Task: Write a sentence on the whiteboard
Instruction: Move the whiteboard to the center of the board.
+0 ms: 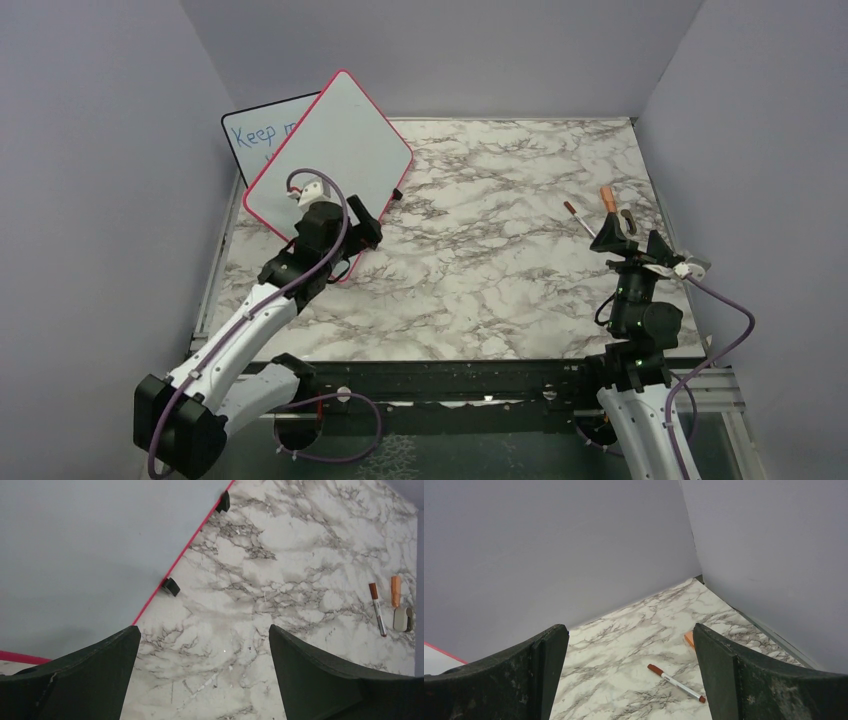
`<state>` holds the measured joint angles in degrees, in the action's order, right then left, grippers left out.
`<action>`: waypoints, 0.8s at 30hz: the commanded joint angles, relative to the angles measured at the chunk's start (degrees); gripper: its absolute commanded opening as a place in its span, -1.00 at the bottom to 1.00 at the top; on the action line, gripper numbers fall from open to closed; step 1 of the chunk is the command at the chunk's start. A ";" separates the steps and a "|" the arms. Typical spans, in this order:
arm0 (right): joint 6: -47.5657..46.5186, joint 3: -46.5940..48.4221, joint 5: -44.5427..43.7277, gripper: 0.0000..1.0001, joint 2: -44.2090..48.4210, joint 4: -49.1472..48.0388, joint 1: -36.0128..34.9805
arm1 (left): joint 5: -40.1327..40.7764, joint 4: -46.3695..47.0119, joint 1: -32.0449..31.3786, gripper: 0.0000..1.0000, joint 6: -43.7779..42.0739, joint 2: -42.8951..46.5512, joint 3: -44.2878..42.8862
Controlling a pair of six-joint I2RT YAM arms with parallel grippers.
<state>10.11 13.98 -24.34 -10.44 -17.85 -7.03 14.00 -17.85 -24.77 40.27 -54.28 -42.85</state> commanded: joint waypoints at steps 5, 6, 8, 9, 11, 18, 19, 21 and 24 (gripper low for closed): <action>0.70 1.84 -0.12 1.00 1.57 1.13 -0.70 | 13.55 -5.78 -9.68 0.98 17.71 -8.00 -1.41; 0.70 1.84 -0.18 1.00 1.75 1.15 -0.78 | 14.61 -5.87 -10.74 0.98 19.79 -9.36 -1.30; 0.75 1.76 -0.33 1.00 2.12 1.07 -1.05 | 16.95 -5.93 -12.67 0.98 23.00 -12.19 -1.54; 0.78 1.71 -0.36 1.00 2.35 1.06 -1.12 | 18.08 -6.01 -13.40 0.98 24.14 -13.87 -2.03; 0.79 1.67 -0.36 1.00 2.72 1.13 -1.47 | 20.05 -6.31 -14.39 0.97 26.48 -17.42 -3.14; 0.98 1.49 -0.36 1.00 3.71 1.23 -2.58 | 24.73 -5.97 -14.79 0.88 29.69 -28.53 -8.33; 1.01 1.45 -0.36 1.00 3.87 1.21 -2.77 | 25.58 -5.92 -14.84 0.83 30.02 -29.84 -8.98; 1.05 1.40 -0.44 1.00 4.21 1.22 -3.02 | 26.05 -5.97 -14.83 0.76 31.10 -32.41 -10.37; 1.09 1.27 -0.75 1.00 4.49 1.08 -3.24 | 27.03 -5.89 -14.71 0.66 33.49 -35.91 -11.97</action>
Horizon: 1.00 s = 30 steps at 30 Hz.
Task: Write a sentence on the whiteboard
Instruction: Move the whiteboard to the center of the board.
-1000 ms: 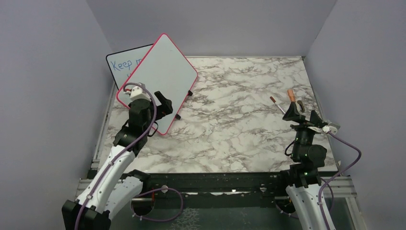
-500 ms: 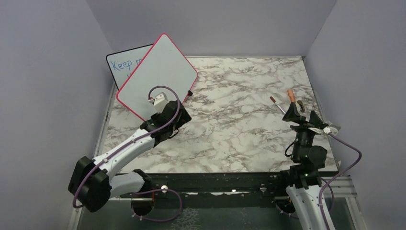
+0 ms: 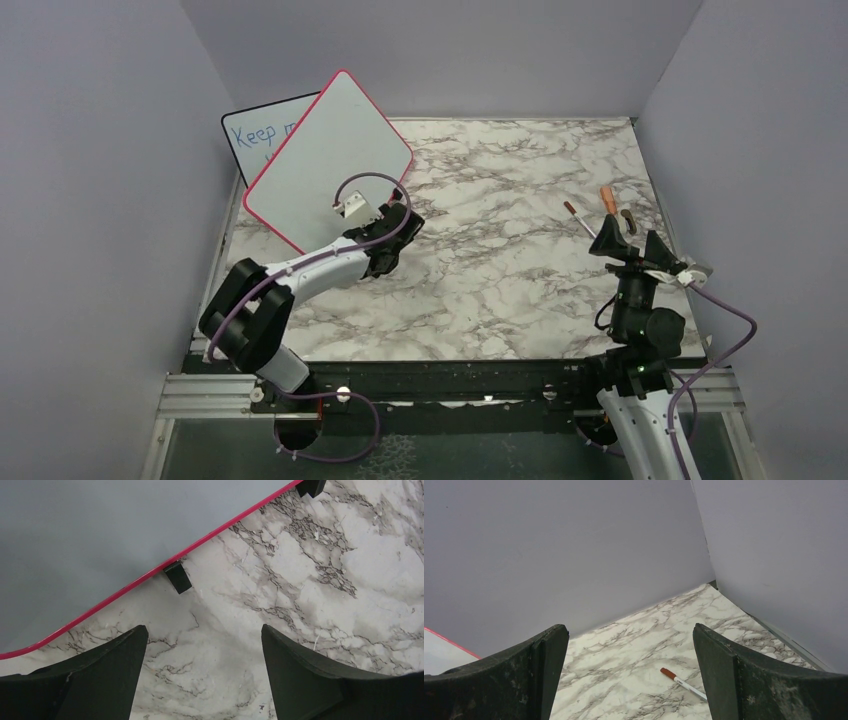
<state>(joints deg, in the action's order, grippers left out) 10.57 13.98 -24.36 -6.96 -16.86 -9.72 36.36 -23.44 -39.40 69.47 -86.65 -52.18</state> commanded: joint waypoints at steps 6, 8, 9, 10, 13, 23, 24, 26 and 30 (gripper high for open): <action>0.51 1.05 -1.39 1.00 1.48 0.05 -1.53 | 7.15 -1.23 -0.09 0.33 6.75 -9.49 -5.95; 0.43 0.97 -1.44 1.00 1.50 -0.02 -1.73 | 8.49 -1.38 -0.12 0.33 7.28 -10.36 -6.29; 0.34 0.92 -1.54 1.00 1.40 -0.10 -1.86 | 9.15 -1.47 -0.11 0.32 7.34 -10.83 -6.53; 0.29 0.88 -1.56 1.00 1.34 -0.24 -2.00 | 9.69 -1.79 0.02 0.32 7.34 -11.41 -6.86; 0.15 0.79 -1.70 1.00 1.29 -0.43 -2.29 | 9.84 -2.62 0.66 0.31 8.10 -12.79 -7.72; -0.10 0.53 -2.08 1.00 1.25 -0.80 -2.76 | 11.41 -2.55 2.89 0.17 9.02 -14.81 -8.18; -0.15 0.52 -2.09 1.00 1.25 -0.85 -2.76 | 11.45 -2.45 2.96 0.16 8.95 -15.00 -8.18; -0.19 0.39 -2.18 1.00 1.25 -1.07 -2.78 | 11.41 -2.36 3.23 0.10 8.84 -15.41 -8.08; -0.28 0.35 -2.18 1.00 1.25 -1.07 -2.86 | 11.06 -1.74 3.45 -0.17 8.62 -15.89 -7.23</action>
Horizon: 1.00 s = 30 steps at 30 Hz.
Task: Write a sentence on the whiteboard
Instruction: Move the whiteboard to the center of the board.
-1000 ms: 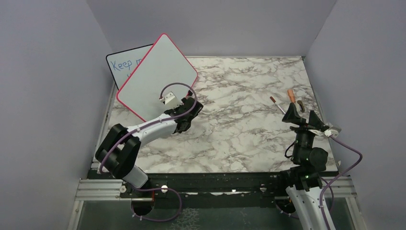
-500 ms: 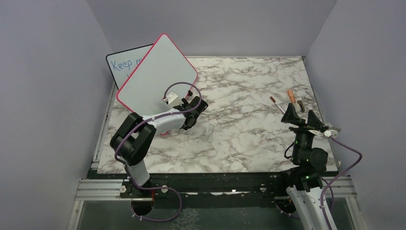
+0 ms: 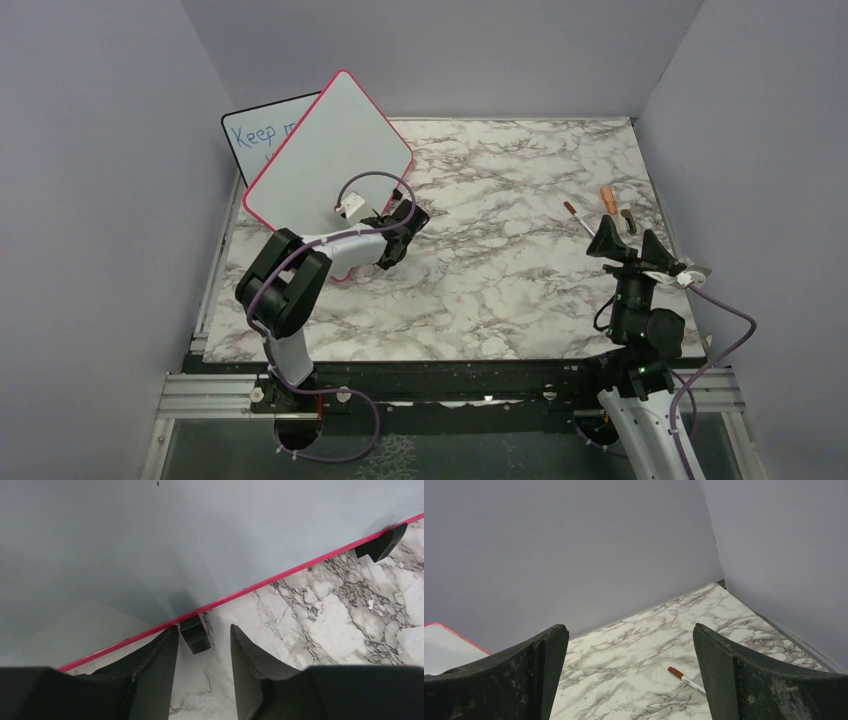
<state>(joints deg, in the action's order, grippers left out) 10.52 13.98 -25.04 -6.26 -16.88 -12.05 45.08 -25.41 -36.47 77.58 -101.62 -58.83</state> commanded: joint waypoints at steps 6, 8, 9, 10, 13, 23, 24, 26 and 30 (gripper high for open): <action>-0.33 0.35 -1.51 1.00 0.47 -1.15 -0.56 | 1.42 2.27 0.70 -0.63 -1.05 -0.94 1.66; -0.33 0.26 -1.51 1.00 0.47 -1.13 -0.52 | 0.32 3.16 0.78 -0.74 -2.37 -0.95 2.21; -0.33 0.26 -1.56 1.00 0.48 -1.18 -0.56 | -0.43 3.76 0.75 -0.78 -3.37 -0.88 2.53; -0.33 0.26 -1.59 1.00 0.51 -1.26 -0.52 | -1.25 4.78 0.74 -0.83 -4.66 -0.75 3.07; -0.33 0.18 -1.51 1.00 0.46 -1.29 -0.53 | -4.81 9.74 0.70 -0.89 -9.56 0.16 5.08; -0.33 0.08 -1.18 1.00 0.38 -1.41 -0.53 | -19.78 20.08 -0.18 -1.00 -27.09 3.56 9.37; -0.37 0.08 -1.16 1.00 0.39 -1.42 -0.53 | -20.57 20.34 -0.45 -1.00 -28.12 3.68 9.36; -0.41 0.08 -1.09 1.00 0.31 -1.44 -0.53 | -22.06 20.75 -1.36 -1.00 -30.25 3.73 8.95; -0.59 0.08 -1.03 1.00 0.24 -1.45 -0.55 | -25.25 22.70 -3.93 -1.00 -34.29 3.40 7.69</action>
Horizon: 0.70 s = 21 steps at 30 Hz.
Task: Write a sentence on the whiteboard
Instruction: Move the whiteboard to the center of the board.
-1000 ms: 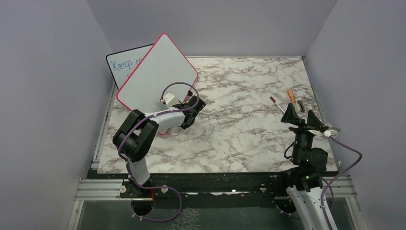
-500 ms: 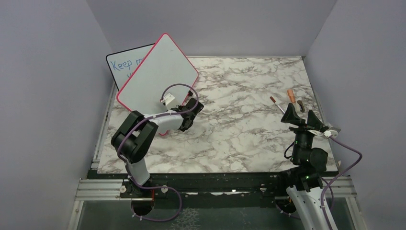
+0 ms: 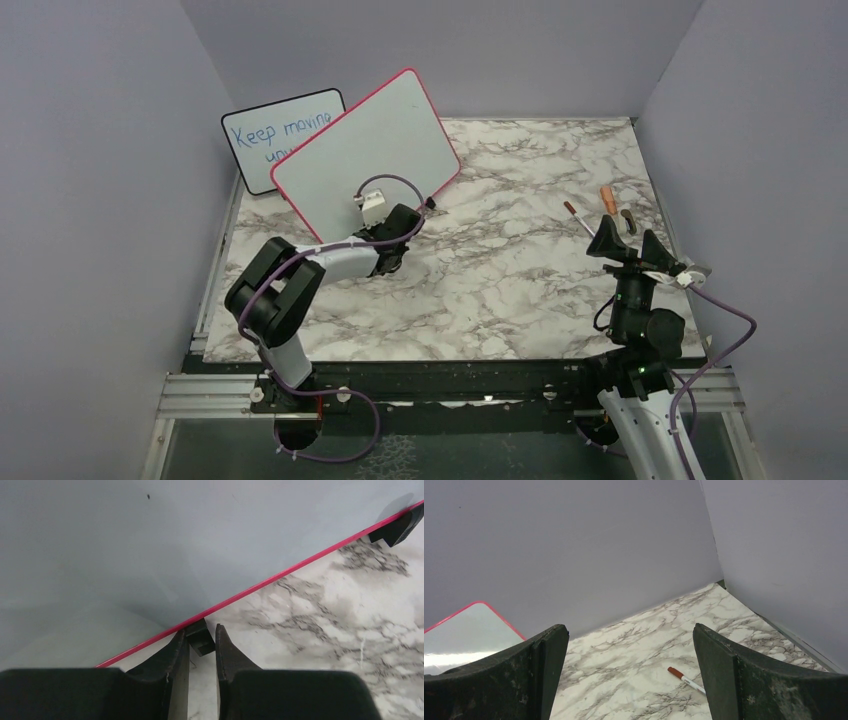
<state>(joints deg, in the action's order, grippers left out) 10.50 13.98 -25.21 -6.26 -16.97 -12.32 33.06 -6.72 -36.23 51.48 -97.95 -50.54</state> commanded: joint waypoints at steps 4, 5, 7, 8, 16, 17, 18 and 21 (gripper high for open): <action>-0.66 0.17 -0.77 1.00 0.02 -1.18 -0.28 | -15.12 4.79 -6.51 -1.00 -10.76 -1.60 -2.85; -0.66 0.25 -0.72 1.00 -0.04 -1.14 -0.26 | -15.81 4.78 -6.95 -1.00 -11.00 -2.03 -3.37; -0.74 0.26 -0.57 1.00 -0.13 -1.07 -0.25 | -16.38 4.78 -7.98 -1.00 -11.08 -2.72 -4.16; -0.75 0.33 -0.54 1.00 -0.20 -1.05 -0.26 | -16.66 4.79 -8.59 -1.00 -11.44 -3.14 -4.71; -0.83 0.35 -0.54 1.00 -0.51 -0.88 -0.25 | -17.99 3.89 -12.64 -1.00 -12.19 -4.02 -6.39; -0.88 0.39 -0.54 1.00 -0.51 -0.87 -0.25 | -18.22 3.72 -12.98 -1.00 -11.55 -3.81 -6.21; -0.92 0.43 -0.58 1.00 -0.63 -0.87 -0.25 | -18.55 3.37 -13.30 -1.00 -11.04 -3.64 -6.03; -1.00 0.44 -0.46 1.00 -0.74 -0.87 -0.27 | -19.18 3.13 -14.29 -1.00 -10.62 -3.17 -5.20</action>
<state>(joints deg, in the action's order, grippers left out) 10.44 13.98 -25.21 -6.63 -16.95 -12.32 20.43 -3.51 -48.16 40.47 -101.49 -55.86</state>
